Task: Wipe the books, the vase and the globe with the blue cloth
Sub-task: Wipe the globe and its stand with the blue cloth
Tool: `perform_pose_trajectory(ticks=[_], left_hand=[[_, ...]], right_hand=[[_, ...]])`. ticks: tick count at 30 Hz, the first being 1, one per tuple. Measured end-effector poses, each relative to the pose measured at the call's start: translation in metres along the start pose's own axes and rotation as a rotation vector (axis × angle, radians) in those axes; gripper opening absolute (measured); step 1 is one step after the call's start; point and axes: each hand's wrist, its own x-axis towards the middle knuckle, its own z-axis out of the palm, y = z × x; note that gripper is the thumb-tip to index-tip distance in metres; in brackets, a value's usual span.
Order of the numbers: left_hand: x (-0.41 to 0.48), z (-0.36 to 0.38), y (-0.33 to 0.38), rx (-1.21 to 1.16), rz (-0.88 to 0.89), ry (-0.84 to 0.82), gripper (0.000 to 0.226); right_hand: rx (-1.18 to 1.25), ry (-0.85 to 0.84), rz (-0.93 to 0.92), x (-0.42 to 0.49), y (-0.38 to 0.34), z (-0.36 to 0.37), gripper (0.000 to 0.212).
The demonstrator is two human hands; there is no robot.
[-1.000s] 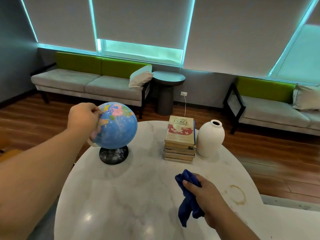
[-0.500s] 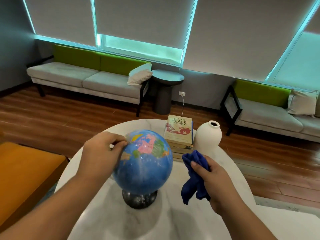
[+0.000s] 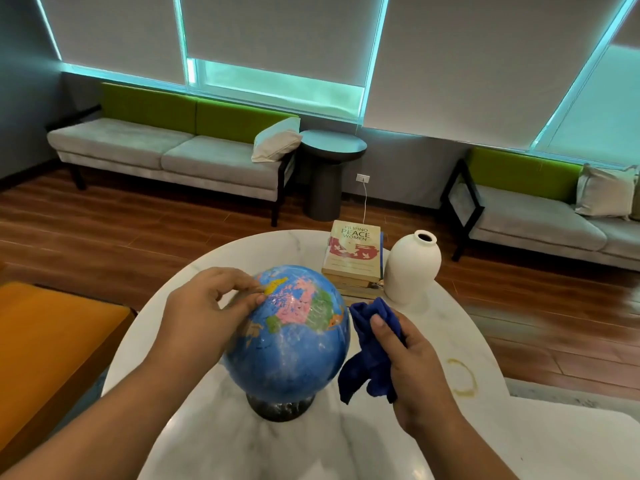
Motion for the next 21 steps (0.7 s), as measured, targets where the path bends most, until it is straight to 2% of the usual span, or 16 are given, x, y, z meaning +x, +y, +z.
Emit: perform_pose_trajectory(ticks=[3,6,10,12,14,16,18,21], left_hand=[[0.002,0.005,-0.004,-0.094,-0.115,0.009,0.017],[0.002,0.005,-0.008,-0.112,-0.128,-0.008,0.018],[0.002,0.003,-0.011,-0.094,-0.092,-0.017,0.019],[0.002,0.004,-0.013,-0.083,-0.083,-0.019,0.020],[0.001,0.005,-0.014,-0.078,-0.076,-0.014,0.021],[0.001,0.005,-0.014,-0.068,-0.070,-0.005,0.021],[0.001,0.004,-0.014,-0.047,-0.062,-0.004,0.022],[0.000,0.005,-0.013,-0.030,-0.055,-0.010,0.023]], right_hand=[[0.167,0.115,0.060,0.001,0.006,0.003,0.024],[0.180,0.171,0.028,0.004,0.019,0.007,0.018],[-0.198,0.023,-0.213,-0.001,0.038,0.016,0.037],[-0.165,0.050,-0.143,0.001,0.045,0.017,0.032],[-0.034,0.075,0.045,0.005,0.048,0.015,0.024],[-0.032,0.100,0.150,0.006,0.045,0.019,0.015],[-0.141,0.118,0.066,0.005,0.041,0.025,0.016],[-0.274,0.050,-0.230,-0.001,0.028,0.029,0.038]])
